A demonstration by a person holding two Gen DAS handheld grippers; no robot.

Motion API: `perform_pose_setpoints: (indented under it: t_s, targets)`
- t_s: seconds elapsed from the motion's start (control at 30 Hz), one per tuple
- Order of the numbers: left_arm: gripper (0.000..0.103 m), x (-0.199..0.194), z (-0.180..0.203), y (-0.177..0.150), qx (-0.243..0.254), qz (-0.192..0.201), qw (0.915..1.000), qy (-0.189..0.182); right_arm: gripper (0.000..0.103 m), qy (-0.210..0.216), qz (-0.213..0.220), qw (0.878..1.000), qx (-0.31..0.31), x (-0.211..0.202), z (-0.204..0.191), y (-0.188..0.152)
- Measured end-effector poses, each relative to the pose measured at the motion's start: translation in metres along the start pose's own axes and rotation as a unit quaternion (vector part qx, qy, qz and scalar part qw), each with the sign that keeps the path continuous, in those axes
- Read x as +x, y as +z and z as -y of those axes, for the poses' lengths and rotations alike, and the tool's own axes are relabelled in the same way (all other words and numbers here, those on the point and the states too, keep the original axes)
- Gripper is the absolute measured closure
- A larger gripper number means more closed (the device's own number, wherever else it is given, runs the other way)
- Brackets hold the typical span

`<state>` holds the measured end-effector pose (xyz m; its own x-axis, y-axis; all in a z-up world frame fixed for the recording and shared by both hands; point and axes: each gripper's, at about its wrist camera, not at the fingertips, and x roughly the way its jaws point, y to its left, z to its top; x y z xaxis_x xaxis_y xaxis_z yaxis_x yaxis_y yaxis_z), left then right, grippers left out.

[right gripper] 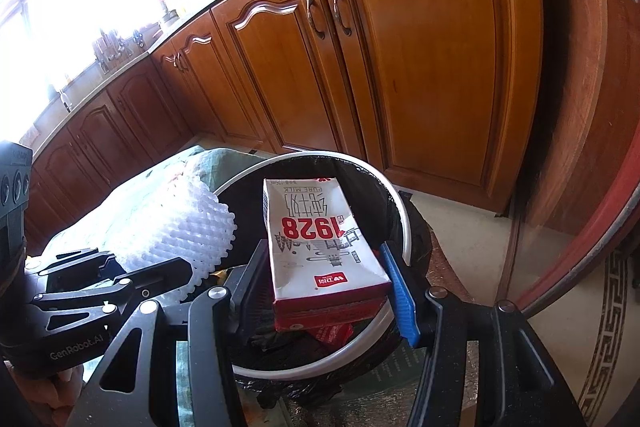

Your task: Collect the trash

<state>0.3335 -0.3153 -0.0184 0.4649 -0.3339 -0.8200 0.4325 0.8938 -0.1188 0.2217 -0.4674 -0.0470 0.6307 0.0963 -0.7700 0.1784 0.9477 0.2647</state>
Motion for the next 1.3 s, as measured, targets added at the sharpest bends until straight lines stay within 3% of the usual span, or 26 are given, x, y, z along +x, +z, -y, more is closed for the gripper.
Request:
perform_pose_setpoints:
  t_s: [0.13,0.2,0.37,0.77,1.03,1.3]
  targets:
    - [0.062,0.003,0.001,0.004,0.002,-0.003,1.0,0.002,0.048,-0.006,-0.004,1.0,-0.003,0.003,0.001,0.003]
    - [0.045,0.003,0.002,0.005,-0.001,-0.002,1.0,0.005,0.047,-0.006,-0.006,1.0,-0.004,0.005,0.002,0.003]
    - [0.036,-0.001,0.002,0.005,0.001,0.005,0.9999,0.011,0.042,0.006,-0.008,1.0,0.009,0.007,0.007,0.004]
    - [0.029,-0.05,-0.023,-0.038,-0.043,0.055,0.9975,0.009,0.025,0.028,0.032,0.998,0.035,-0.027,0.004,-0.008]
    - [0.026,-0.092,-0.047,-0.084,-0.092,0.103,0.9904,0.003,0.009,0.056,0.059,0.996,0.039,-0.054,-0.029,-0.03]
    - [0.021,-0.137,-0.064,-0.136,-0.105,0.166,0.9803,0.023,0.002,0.059,0.111,0.992,0.022,-0.087,-0.072,-0.057]
